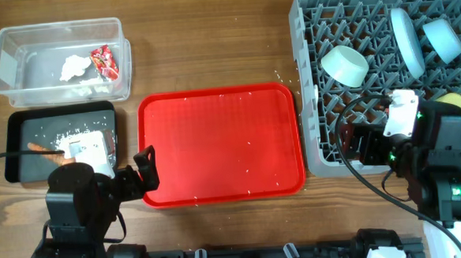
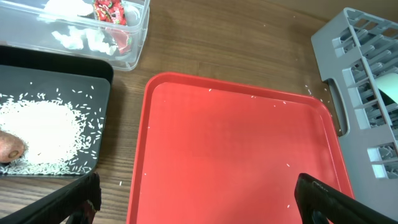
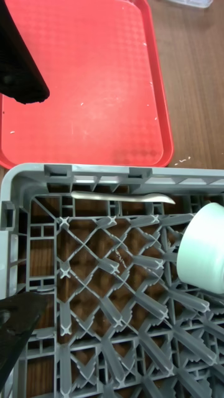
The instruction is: Sort waste into correct bins and load items into the dishwasher rack
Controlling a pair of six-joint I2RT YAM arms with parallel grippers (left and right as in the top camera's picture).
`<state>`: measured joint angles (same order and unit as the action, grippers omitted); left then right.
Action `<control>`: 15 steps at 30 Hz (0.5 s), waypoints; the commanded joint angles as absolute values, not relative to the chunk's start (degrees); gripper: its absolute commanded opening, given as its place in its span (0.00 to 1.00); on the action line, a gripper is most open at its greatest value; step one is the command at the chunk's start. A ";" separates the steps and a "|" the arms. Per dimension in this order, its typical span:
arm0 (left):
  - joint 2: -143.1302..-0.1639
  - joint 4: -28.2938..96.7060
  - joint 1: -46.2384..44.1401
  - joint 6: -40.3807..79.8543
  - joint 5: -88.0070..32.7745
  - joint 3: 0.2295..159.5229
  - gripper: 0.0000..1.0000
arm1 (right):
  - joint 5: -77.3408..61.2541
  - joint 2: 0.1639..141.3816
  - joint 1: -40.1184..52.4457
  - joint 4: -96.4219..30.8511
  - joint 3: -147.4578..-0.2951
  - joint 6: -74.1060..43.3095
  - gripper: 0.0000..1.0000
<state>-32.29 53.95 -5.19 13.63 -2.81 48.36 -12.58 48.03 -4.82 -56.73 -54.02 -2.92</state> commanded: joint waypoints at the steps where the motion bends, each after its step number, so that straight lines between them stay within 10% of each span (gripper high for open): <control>1: -31.92 53.82 -5.37 12.67 -1.85 47.83 1.00 | -11.81 44.38 -4.95 -56.60 -53.56 -3.11 1.00; 15: -31.92 53.82 -5.37 12.67 -1.83 47.83 1.00 | -13.80 11.51 -4.91 -36.49 -34.02 -5.63 1.00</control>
<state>-32.29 53.95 -5.19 13.61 -2.81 48.21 -12.69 17.08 -4.82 -43.29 -42.17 -3.14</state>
